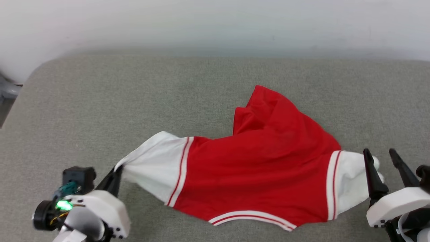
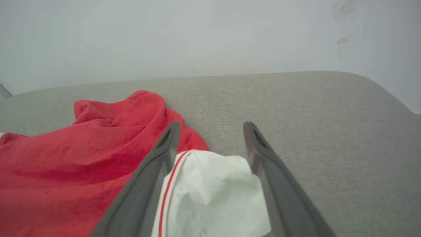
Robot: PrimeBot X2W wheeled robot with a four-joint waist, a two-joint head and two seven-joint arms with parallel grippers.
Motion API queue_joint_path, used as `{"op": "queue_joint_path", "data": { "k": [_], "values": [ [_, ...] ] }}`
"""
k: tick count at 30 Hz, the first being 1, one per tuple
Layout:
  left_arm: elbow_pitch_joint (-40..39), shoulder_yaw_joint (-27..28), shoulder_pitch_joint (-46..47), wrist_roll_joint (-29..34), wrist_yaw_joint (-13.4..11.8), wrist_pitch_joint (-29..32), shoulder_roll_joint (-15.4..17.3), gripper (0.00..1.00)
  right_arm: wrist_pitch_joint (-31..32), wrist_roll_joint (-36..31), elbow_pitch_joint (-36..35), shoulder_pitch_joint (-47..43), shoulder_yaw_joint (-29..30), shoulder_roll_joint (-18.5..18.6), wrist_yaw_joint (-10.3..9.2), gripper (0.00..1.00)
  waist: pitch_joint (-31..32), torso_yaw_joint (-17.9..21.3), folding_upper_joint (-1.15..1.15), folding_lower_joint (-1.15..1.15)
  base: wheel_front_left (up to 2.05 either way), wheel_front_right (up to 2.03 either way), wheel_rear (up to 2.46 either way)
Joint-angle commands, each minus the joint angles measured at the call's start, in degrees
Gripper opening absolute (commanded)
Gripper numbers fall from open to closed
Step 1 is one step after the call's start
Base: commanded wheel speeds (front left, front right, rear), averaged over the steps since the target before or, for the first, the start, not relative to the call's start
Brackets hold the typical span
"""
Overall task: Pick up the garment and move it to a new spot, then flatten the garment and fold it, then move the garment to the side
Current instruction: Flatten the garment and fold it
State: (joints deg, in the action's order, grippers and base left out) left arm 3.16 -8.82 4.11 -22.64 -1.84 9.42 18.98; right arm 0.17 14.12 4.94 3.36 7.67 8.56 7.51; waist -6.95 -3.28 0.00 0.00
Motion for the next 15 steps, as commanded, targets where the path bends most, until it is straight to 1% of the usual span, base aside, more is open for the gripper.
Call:
{"op": "queue_joint_path", "data": {
  "k": [1, 4, 7, 10, 12, 13, 15],
  "values": [
    [-0.59, 0.64, -1.23, -0.28, -0.43, 0.21, 0.57, 0.00, 0.68, -0.12, 0.21, -0.79, -0.04, 0.32, -0.04, 1.00, 0.78, -0.34, 0.00, 0.00, 0.00, 0.00, 0.00],
    [-2.29, 1.71, -4.16, -0.96, -0.75, 1.00, 1.87, 0.00, 3.22, -0.04, 0.14, -2.12, 0.09, 0.71, -0.04, 1.00, 1.73, -0.78, 0.00, 0.00, 0.00, 0.00, 0.00],
    [-4.91, 1.26, -6.99, -2.46, 0.27, 3.11, 2.52, 0.00, 7.41, 0.27, -0.71, -3.71, 1.19, 1.36, -0.04, 1.00, 2.16, -1.39, 0.00, 0.00, 0.00, 0.00, 0.00],
    [-8.77, -0.14, -9.57, -4.68, 1.97, 6.74, 2.87, 0.00, 13.80, -1.11, -2.17, -5.02, 1.12, 3.88, -0.04, 1.00, 2.16, -1.94, 0.00, 0.00, 0.00, 0.00, 0.00],
    [-11.82, -1.29, -10.69, -6.21, 2.86, 9.77, 3.26, 0.00, 19.00, -0.30, -3.45, -5.23, 0.61, 5.24, -0.04, 1.00, 1.90, -2.38, 0.00, 0.00, 0.00, 0.00, 0.00],
    [-13.18, -1.55, -11.14, -6.76, 3.08, 11.09, 3.57, 0.00, 21.64, 0.11, -4.02, -4.96, 0.62, 5.86, -0.04, 1.00, 1.81, -2.53, 0.00, 0.00, 0.00, 0.00, 0.00],
    [-16.09, -2.08, -11.76, -7.88, 3.13, 13.42, 3.74, 0.00, 27.70, 0.00, -5.05, -4.57, 0.14, 8.48, -0.05, 1.00, 1.38, -2.90, 0.00, 0.00, 0.00, 0.00, 0.00]
  ]
}}
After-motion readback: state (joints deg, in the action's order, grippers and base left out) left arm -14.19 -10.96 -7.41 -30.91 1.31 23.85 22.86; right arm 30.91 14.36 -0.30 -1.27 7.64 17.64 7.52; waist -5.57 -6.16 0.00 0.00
